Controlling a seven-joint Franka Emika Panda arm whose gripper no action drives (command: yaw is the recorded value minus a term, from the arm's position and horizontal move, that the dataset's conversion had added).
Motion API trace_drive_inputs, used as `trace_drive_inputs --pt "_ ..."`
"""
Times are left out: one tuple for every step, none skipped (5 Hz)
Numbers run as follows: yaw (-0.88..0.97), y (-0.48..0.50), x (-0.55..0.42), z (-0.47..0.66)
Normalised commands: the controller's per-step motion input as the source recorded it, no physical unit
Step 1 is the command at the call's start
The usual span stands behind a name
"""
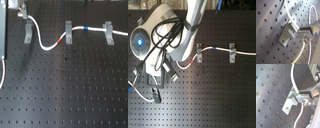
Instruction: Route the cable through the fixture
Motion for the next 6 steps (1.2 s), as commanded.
trace_drive_inputs --pt "-0.72 0.02 -0.312 0.02" --pt "-0.29 0.383 -0.05 0.24" --pt "-0.01 0.338 -0.038 0.31" --pt "0.0 0.075 -0.089 0.25" --pt "0.0 -0.083 -0.132 0.0" --pt "0.0 -0.22 -0.293 0.01"
